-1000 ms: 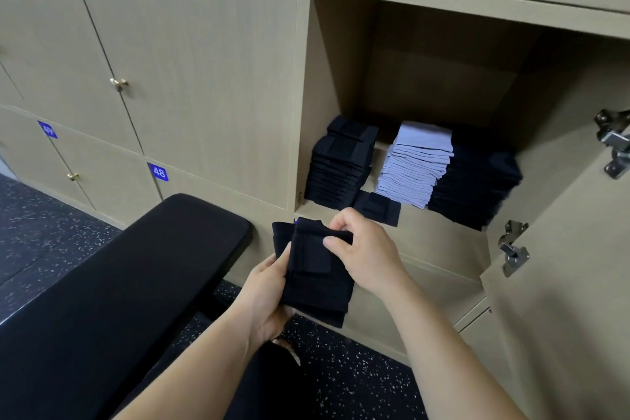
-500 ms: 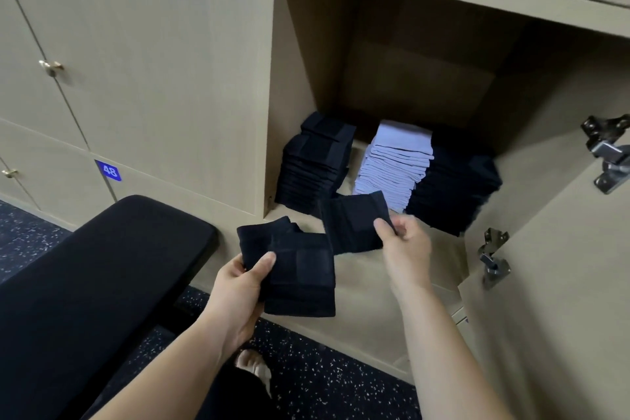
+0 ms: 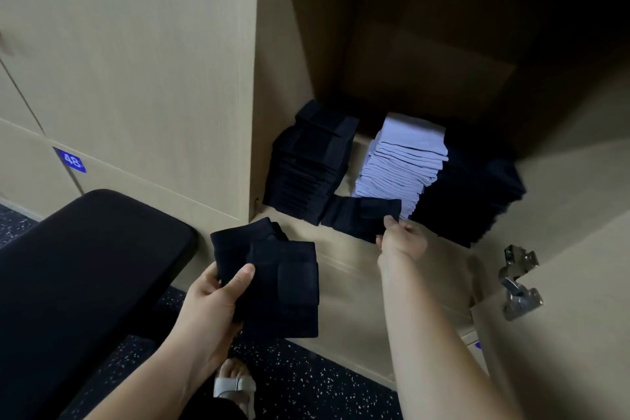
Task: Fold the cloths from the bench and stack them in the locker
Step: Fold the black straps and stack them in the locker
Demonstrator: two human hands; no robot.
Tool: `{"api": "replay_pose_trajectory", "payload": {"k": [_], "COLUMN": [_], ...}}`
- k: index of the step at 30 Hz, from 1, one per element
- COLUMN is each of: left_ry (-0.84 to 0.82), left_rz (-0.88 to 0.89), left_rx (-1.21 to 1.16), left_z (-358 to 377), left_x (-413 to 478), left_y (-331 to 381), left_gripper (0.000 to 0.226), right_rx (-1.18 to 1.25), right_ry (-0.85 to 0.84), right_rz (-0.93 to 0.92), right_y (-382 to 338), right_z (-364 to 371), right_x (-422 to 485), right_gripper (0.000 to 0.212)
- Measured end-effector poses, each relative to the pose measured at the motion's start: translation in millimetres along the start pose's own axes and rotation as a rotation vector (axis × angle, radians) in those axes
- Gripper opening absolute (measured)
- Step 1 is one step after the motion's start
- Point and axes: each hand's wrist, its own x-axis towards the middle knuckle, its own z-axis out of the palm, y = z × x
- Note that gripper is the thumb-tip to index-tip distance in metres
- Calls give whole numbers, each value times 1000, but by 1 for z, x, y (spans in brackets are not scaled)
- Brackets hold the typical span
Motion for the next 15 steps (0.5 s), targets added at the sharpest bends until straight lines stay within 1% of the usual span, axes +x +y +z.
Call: {"api": "replay_pose_trajectory", "payload": {"k": [6,8,11,12,15], "left_ry": [-22,-24,-20,-19,-15], "left_rz": [3,10,15,17,24], "left_rx": [19,26,29,28,16], "left_z": [-7,-9,-11,-12,-13], "left_x": [4,4,2,1,-4], "left_y": [-4,-4,-3,-3,1], "left_gripper": [23,23,23,24,25], "right_rx": [-34,-132,-360,-429,-547], "right_ry": [-8,-18,-28,-33,-54], "right_rz": [-65,-136,-255,-295,-403], "right_y": [10,16,19,19,17], "right_z": [15,15,10,7,-1], "right_x": [6,8,7,6,1], "right_gripper": [21,24,13,14,14]}}
